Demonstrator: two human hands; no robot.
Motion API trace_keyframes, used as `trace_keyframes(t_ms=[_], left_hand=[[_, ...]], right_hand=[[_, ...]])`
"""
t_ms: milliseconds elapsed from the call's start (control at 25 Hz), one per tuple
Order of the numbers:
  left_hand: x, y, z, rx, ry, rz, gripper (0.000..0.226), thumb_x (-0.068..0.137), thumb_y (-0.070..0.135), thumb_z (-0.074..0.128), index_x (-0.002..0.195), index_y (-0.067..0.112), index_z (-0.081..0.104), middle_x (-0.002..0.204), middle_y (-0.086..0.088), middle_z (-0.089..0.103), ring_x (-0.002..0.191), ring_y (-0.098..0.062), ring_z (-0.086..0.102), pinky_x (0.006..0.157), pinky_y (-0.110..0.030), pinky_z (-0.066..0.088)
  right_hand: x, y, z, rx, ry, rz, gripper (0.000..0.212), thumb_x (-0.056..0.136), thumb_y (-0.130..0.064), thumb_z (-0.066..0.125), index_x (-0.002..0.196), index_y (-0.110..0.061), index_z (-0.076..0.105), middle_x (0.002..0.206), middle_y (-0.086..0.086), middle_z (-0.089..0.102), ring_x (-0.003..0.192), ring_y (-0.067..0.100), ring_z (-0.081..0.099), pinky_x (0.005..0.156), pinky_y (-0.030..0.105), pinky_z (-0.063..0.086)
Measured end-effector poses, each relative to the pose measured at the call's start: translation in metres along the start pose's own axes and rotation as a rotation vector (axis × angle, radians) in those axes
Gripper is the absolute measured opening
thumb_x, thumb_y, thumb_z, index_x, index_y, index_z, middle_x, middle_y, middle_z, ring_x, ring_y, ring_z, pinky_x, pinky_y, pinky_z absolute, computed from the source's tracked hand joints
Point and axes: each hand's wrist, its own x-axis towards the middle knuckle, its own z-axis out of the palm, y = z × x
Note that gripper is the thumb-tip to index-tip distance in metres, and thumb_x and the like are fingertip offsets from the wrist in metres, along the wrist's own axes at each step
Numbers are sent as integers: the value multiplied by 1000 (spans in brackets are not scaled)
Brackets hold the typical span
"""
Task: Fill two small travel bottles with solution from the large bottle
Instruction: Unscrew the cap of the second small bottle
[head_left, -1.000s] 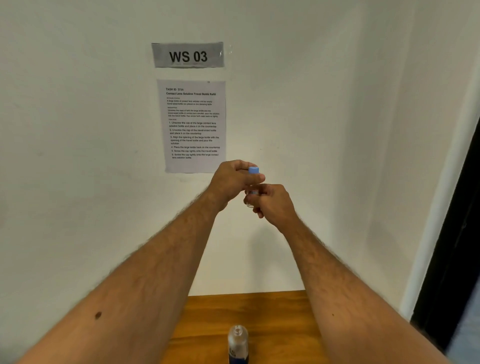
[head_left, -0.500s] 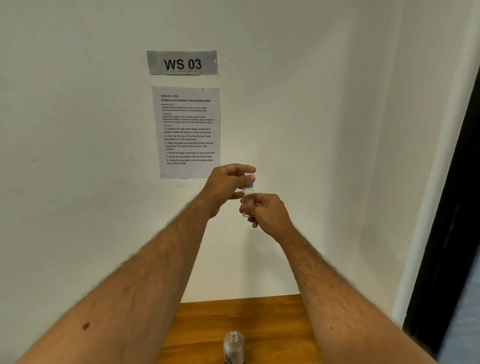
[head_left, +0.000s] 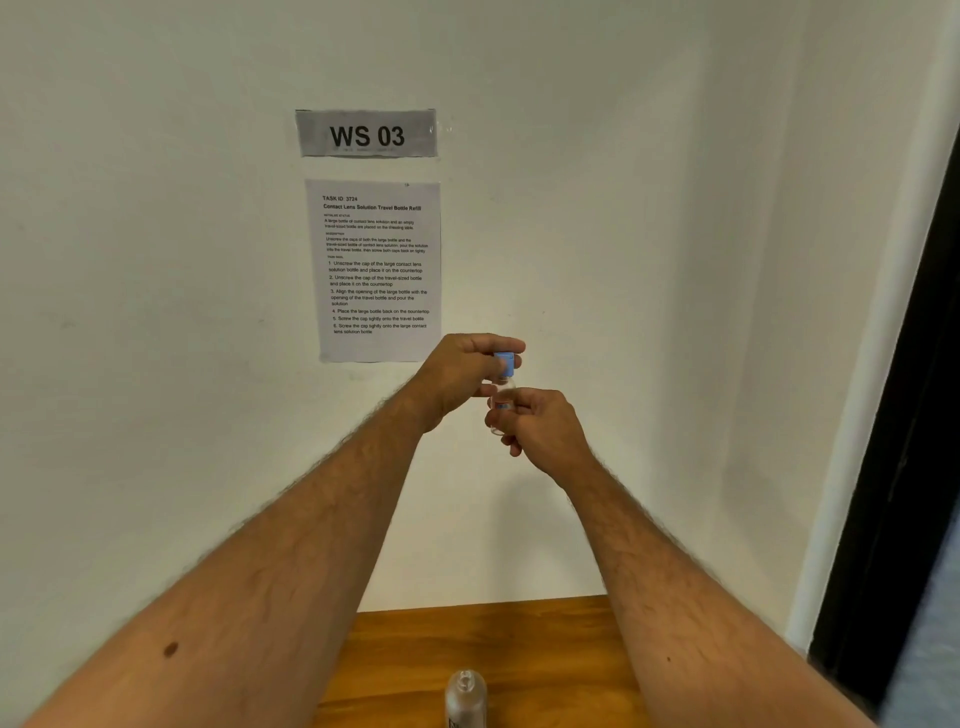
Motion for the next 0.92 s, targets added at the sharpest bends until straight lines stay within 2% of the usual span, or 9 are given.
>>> trace_keyframes(t_ms=[80,200,320,440,560,720,840,920], left_hand=[[0,-1,-1,-22,23,21,24,93,7,65,116,12,72,98,-2,71,85,-14,67,79,-27,60],[0,-2,-1,-62,78,37,29,89,10,74,118,10,70,86,-1,66,79,-15,67,77,-29,61],[2,-1,1,-34,101,55,31,88,14,74,119,13,70,92,-2,69,85,-16,67,83,-34,61],[1,1,1,-46,126,66,23,86,14,77,109,15,73,102,-7,73,89,-15,68,83,-32,59],[2,2,-1,-109,210,86,22,82,10,79,101,17,73,97,-7,70,84,-12,64,77,-25,55],[-2,-3,-3,-295,253,78,25,79,-2,79,97,14,69,92,-7,69,87,-17,67,83,-25,57],[-10,-17,1,-405,265,60,24,87,1,73,107,10,66,95,-11,66,91,-22,69,86,-29,58],[-18,-34,6,-376,250,51,28,96,10,65,123,17,65,96,-5,62,90,-17,66,84,-27,56]], right_hand=[[0,-1,-1,6,2,0,19,85,-11,70,103,-9,76,81,6,73,62,15,63,58,25,51],[1,-3,0,5,0,-8,22,85,-12,71,106,-8,75,82,5,74,62,15,64,58,24,51],[2,-5,0,1,0,-17,23,86,-12,70,108,-7,74,84,6,74,64,17,64,59,26,52],[3,-5,-1,2,7,-16,26,87,-12,71,112,-6,73,89,9,74,66,19,64,60,26,52],[3,-3,-2,-2,22,-16,27,87,-13,73,113,-7,72,91,10,74,65,18,65,60,26,54],[2,1,-3,16,49,-25,26,86,-12,73,112,-6,73,90,9,74,64,17,64,61,27,54],[-2,8,-5,38,79,-47,26,87,-12,73,113,-8,72,91,8,74,67,18,65,60,27,55],[-9,19,-4,71,76,-41,27,88,-12,73,114,-10,70,93,6,74,70,19,66,61,28,57]])
